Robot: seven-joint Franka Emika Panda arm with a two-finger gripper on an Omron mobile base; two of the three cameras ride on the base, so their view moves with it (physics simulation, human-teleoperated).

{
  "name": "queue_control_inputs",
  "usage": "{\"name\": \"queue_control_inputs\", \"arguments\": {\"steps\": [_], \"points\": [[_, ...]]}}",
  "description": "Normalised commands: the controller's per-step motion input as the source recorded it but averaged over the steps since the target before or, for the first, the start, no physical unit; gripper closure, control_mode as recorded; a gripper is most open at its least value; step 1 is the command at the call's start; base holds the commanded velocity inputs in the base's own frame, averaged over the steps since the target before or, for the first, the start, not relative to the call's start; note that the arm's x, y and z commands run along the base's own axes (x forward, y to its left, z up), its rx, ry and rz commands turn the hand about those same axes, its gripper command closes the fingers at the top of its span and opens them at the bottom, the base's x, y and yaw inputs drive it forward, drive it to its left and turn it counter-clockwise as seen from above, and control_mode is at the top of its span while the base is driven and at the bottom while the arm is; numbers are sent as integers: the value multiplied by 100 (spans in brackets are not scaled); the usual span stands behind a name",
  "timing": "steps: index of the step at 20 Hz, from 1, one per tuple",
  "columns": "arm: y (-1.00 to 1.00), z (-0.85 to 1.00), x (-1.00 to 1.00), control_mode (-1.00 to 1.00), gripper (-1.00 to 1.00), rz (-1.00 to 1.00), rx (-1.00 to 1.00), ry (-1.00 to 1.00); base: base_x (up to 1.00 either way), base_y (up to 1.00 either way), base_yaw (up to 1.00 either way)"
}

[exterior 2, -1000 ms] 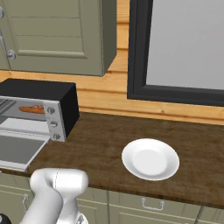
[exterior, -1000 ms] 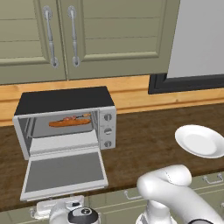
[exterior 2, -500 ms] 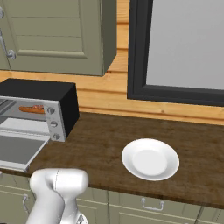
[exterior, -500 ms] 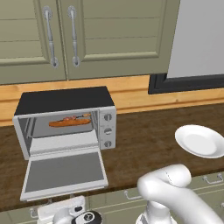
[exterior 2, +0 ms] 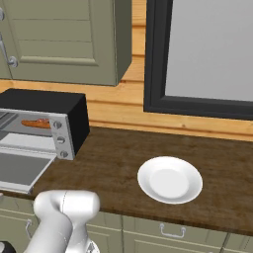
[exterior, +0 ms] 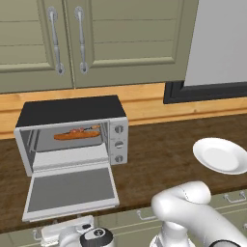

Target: Pick up the kebab skewer and baguette bread, and place them inside the toaster oven. Close the toaster oven door and start by setting the timer.

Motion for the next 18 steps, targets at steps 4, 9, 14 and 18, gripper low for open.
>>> {"name": "queue_control_inputs", "arguments": {"steps": [4,9,14,18], "points": [[0,0,38,-100,-100,0,0,0,0,0,0],[0,7,29,-100,-100,0,0,-1,0,0,0],[0,39,12,-100,-100,2,1,-6,0,0,0],[0,41,21,-100,-100,8,1,-6,0,0,0]]}}
